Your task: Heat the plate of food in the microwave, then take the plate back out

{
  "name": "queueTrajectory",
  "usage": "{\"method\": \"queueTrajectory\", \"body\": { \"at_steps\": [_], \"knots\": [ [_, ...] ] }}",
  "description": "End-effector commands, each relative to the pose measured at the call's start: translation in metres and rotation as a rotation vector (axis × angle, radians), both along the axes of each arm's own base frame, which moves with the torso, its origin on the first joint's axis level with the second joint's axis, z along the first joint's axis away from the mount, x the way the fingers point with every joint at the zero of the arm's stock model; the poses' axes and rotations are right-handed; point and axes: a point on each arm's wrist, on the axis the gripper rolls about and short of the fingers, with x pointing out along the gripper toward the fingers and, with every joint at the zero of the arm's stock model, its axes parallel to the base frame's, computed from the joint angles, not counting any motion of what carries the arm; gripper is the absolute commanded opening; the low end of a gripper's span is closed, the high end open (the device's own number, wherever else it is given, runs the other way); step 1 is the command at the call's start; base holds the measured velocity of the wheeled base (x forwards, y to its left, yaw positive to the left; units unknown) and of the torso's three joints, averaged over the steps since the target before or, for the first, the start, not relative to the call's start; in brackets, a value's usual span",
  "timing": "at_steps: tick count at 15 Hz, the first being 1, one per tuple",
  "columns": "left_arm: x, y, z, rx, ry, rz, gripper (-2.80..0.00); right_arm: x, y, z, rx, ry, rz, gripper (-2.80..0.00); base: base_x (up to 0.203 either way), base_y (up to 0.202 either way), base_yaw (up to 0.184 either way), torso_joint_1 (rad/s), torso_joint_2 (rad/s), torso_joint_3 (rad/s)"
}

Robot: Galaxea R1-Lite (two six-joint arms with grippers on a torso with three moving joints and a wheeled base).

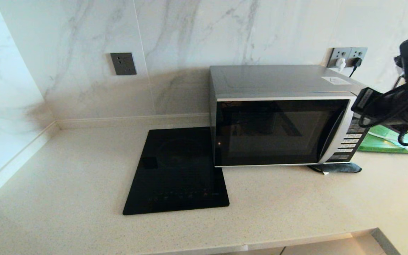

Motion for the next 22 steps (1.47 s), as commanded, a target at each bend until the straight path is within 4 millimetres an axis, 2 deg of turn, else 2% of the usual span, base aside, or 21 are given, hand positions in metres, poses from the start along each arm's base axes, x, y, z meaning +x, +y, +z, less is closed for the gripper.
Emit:
{"method": "queueTrajectory", "body": {
  "at_steps": [1, 3, 4, 7, 11, 16, 19, 22],
  "knots": [
    [0.0, 0.0, 0.0, -0.001, 0.001, 0.001, -2.8, -0.06, -0.009, 0.023, 0.014, -0.088, 0.009, -2.8, 0.0, 0.0, 0.0, 0.0, 0.0, 0.0],
    [0.0, 0.0, 0.0, -0.001, 0.001, 0.001, -2.8, -0.089, -0.024, 0.032, 0.039, -0.138, 0.006, -2.8, 0.0, 0.0, 0.0, 0.0, 0.0, 0.0],
    [0.0, 0.0, 0.0, -0.001, 0.001, 0.001, -2.8, -0.095, -0.035, 0.03, 0.066, -0.141, -0.003, -2.8, 0.0, 0.0, 0.0, 0.0, 0.0, 0.0],
    [0.0, 0.0, 0.0, -0.001, 0.001, 0.001, -2.8, -0.096, -0.071, 0.006, 0.208, -0.066, 0.04, -2.8, 0.0, 0.0, 0.0, 0.0, 0.0, 0.0],
    [0.0, 0.0, 0.0, -0.001, 0.001, 0.001, -2.8, -0.053, -0.117, -0.047, 0.567, 0.039, 0.188, -2.8, 0.0, 0.0, 0.0, 0.0, 0.0, 0.0],
    [0.0, 0.0, 0.0, -0.001, 0.001, 0.001, -2.8, 0.014, -0.16, -0.118, 0.9, 0.078, 0.274, -2.8, 0.0, 0.0, 0.0, 0.0, 0.0, 0.0],
    [0.0, 0.0, 0.0, -0.001, 0.001, 0.001, -2.8, 0.041, -0.188, -0.154, 0.984, 0.052, 0.255, -2.8, 0.0, 0.0, 0.0, 0.0, 0.0, 0.0],
    [0.0, 0.0, 0.0, -0.001, 0.001, 0.001, -2.8, 0.053, -0.208, -0.187, 1.007, 0.051, 0.221, -2.8, 0.0, 0.0, 0.0, 0.0, 0.0, 0.0]
  ]
}}
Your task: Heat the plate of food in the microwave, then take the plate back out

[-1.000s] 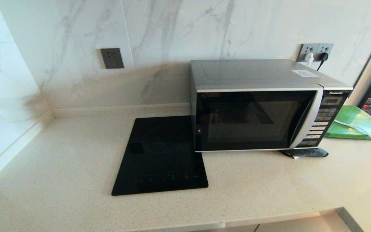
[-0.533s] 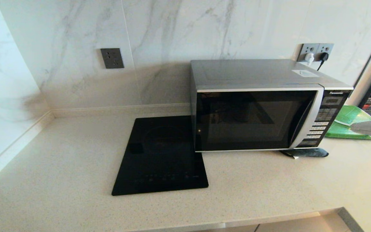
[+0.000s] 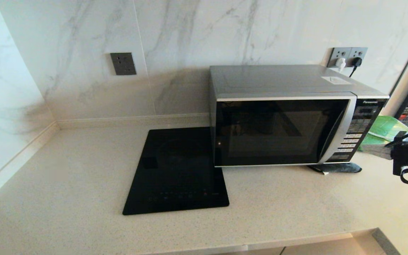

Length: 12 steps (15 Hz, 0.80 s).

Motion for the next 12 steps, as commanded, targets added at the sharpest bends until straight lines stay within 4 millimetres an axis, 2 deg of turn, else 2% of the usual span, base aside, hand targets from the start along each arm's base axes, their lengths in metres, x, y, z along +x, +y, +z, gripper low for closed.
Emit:
{"method": "queueTrajectory", "body": {
  "at_steps": [1, 12],
  "knots": [
    [0.0, 0.0, 0.0, -0.001, 0.001, 0.001, -2.8, 0.014, -0.015, -0.042, 0.051, 0.074, -0.012, -2.8, 0.0, 0.0, 0.0, 0.0, 0.0, 0.0],
    [0.0, 0.0, 0.0, -0.001, 0.001, 0.001, -2.8, 0.037, -0.021, -0.063, 0.051, 0.084, 0.003, -2.8, 0.0, 0.0, 0.0, 0.0, 0.0, 0.0]
  ]
}}
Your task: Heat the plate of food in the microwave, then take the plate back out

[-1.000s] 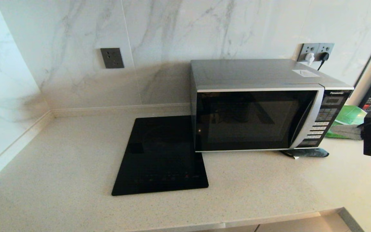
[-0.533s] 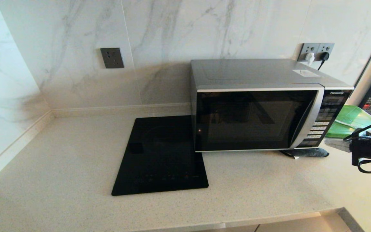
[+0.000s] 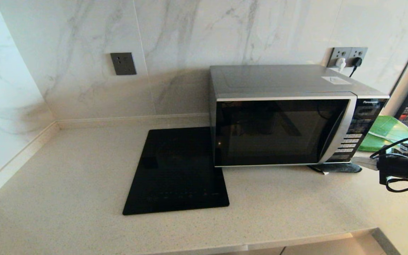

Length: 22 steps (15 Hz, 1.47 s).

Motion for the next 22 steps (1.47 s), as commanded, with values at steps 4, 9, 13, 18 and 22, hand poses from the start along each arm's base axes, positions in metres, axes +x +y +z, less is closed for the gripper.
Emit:
{"method": "queueTrajectory", "body": {
  "at_steps": [4, 9, 13, 18, 22],
  "knots": [
    [0.0, 0.0, 0.0, -0.001, 0.001, 0.001, -2.8, 0.016, 0.003, -0.009, 0.007, -0.001, 0.026, -2.8, 0.0, 0.0, 0.0, 0.0, 0.0, 0.0],
    [0.0, 0.0, 0.0, -0.001, 0.001, 0.001, -2.8, 0.023, 0.004, -0.01, 0.004, -0.008, 0.034, -2.8, 0.0, 0.0, 0.0, 0.0, 0.0, 0.0],
    [0.0, 0.0, 0.0, -0.001, 0.001, 0.001, -2.8, 0.028, 0.002, -0.011, -0.001, -0.017, 0.036, -2.8, 0.0, 0.0, 0.0, 0.0, 0.0, 0.0],
    [0.0, 0.0, 0.0, -0.001, 0.001, 0.001, -2.8, 0.032, 0.003, -0.012, -0.004, -0.021, 0.039, -2.8, 0.0, 0.0, 0.0, 0.0, 0.0, 0.0],
    [0.0, 0.0, 0.0, -0.001, 0.001, 0.001, -2.8, 0.031, 0.003, -0.01, -0.002, -0.02, 0.039, -2.8, 0.0, 0.0, 0.0, 0.0, 0.0, 0.0]
  ]
}}
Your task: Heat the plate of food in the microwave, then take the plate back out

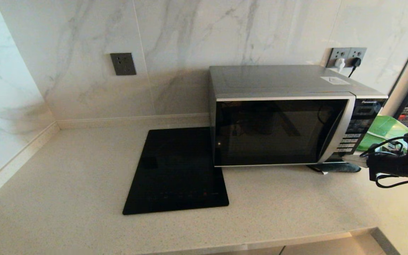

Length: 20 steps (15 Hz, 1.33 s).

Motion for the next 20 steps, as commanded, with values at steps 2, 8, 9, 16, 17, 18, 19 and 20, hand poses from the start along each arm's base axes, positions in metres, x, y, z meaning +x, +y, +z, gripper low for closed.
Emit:
{"method": "queueTrajectory", "body": {
  "at_steps": [2, 8, 9, 16, 17, 18, 19, 20],
  "knots": [
    [0.0, 0.0, 0.0, -0.001, 0.001, 0.001, -2.8, -0.006, 0.002, 0.011, 0.0, -0.012, 0.0, -2.8, 0.0, 0.0, 0.0, 0.0, 0.0, 0.0],
    [0.0, 0.0, 0.0, -0.001, 0.001, 0.001, -2.8, -0.046, 0.021, 0.067, -0.038, -0.08, -0.003, -2.8, 0.0, 0.0, 0.0, 0.0, 0.0, 0.0],
    [0.0, 0.0, 0.0, -0.001, 0.001, 0.001, -2.8, -0.056, 0.027, 0.08, -0.05, -0.101, -0.003, -2.8, 0.0, 0.0, 0.0, 0.0, 0.0, 0.0],
    [0.0, 0.0, 0.0, -0.001, 0.001, 0.001, -2.8, -0.162, 0.086, 0.178, -0.205, -0.309, 0.006, -2.8, 0.0, 0.0, 0.0, 0.0, 0.0, 0.0],
    [0.0, 0.0, 0.0, -0.001, 0.001, 0.001, -2.8, -0.18, 0.098, 0.187, -0.259, -0.34, 0.023, -2.8, 0.0, 0.0, 0.0, 0.0, 0.0, 0.0],
    [0.0, 0.0, 0.0, -0.001, 0.001, 0.001, -2.8, -0.198, 0.111, 0.193, -0.336, -0.361, 0.035, -2.8, 0.0, 0.0, 0.0, 0.0, 0.0, 0.0],
    [0.0, 0.0, 0.0, -0.001, 0.001, 0.001, -2.8, -0.213, 0.126, 0.194, -0.456, -0.372, 0.037, -2.8, 0.0, 0.0, 0.0, 0.0, 0.0, 0.0],
    [0.0, 0.0, 0.0, -0.001, 0.001, 0.001, -2.8, -0.227, 0.14, 0.191, -0.604, -0.365, 0.02, -2.8, 0.0, 0.0, 0.0, 0.0, 0.0, 0.0]
  ]
}}
